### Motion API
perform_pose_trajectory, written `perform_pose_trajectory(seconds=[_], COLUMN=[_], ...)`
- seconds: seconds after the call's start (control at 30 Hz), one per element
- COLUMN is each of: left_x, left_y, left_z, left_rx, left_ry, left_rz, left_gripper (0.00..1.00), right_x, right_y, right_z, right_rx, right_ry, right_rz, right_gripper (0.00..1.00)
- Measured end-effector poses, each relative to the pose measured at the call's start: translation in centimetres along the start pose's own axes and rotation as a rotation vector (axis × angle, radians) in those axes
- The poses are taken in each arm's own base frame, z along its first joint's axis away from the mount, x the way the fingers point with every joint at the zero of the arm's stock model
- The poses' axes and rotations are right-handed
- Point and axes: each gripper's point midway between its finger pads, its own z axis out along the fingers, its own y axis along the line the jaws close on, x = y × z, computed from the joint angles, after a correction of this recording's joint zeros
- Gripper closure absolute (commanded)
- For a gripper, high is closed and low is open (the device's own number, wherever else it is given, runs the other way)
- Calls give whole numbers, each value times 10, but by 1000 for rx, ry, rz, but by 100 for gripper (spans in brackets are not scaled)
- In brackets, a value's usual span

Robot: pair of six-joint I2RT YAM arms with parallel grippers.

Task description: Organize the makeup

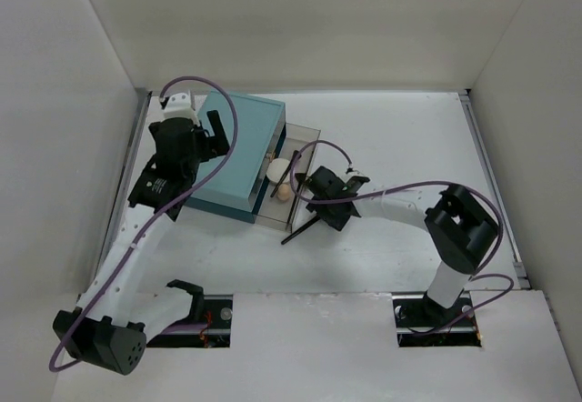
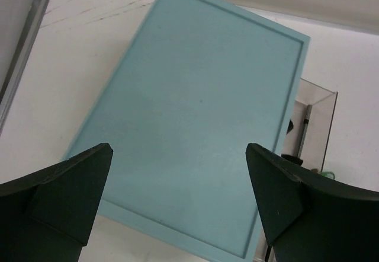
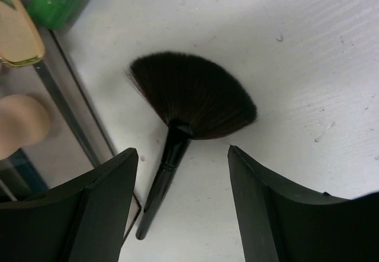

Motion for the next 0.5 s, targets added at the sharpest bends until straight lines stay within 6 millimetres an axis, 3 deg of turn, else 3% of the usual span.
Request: perform_pose_trajectory(seconds=[0.33, 0.5], left_x=[3, 7], left_y=[19, 29], left_z=[7, 10], left_rx=[-40, -64], left_ry=[16, 26], left_rz=[-89, -110], left_gripper=[0, 0], right_x=[5, 6], right_y=[4, 3], right_z=[10, 12], right_rx=[28, 36], right_ry=[4, 6], right_rz=[10, 11], right_gripper=[54, 83])
